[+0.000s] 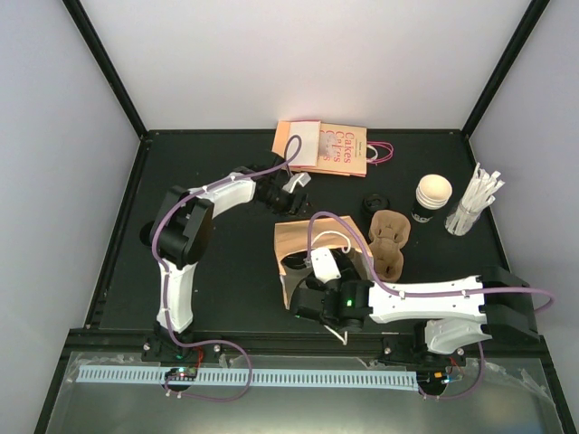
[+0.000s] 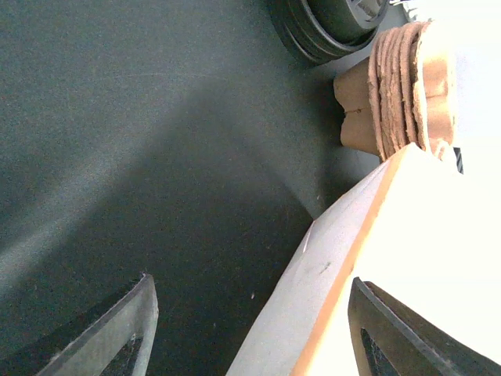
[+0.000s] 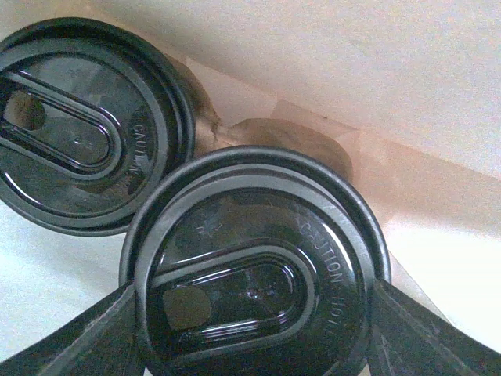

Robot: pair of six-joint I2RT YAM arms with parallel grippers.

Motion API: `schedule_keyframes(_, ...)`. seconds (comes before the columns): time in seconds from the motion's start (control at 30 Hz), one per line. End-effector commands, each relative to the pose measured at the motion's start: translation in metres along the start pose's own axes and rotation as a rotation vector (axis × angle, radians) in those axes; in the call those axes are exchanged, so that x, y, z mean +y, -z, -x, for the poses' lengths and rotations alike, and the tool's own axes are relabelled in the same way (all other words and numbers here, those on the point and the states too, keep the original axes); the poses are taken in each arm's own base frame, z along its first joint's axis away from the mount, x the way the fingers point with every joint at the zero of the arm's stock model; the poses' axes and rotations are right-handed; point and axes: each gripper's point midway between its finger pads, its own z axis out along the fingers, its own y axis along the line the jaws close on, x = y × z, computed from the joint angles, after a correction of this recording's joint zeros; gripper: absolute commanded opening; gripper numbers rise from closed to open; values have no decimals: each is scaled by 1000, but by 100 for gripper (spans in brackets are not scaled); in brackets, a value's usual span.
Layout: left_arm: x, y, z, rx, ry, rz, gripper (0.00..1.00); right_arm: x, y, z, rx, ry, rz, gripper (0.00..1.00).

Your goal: Pack the takeout coffee

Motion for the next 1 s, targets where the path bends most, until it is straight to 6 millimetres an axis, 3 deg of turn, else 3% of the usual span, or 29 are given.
schedule_keyframes(0.0,-10,5,9,-29,-38,-5,69,-16,3,6,-37,-2,-73,42)
schedule_keyframes(0.5,-15,-1,3,3,-58,-13,68,-9,-7,13,-102,109,-104,44)
schedule_keyframes(0.67,-20,-2,9,3,-61,-33,68,-11,-5,16,-129,36,-29,44)
schedule_keyframes(0.97,-23,-6,0,37,-68,-47,67,-31,-12,14,-205,-106,-32,40)
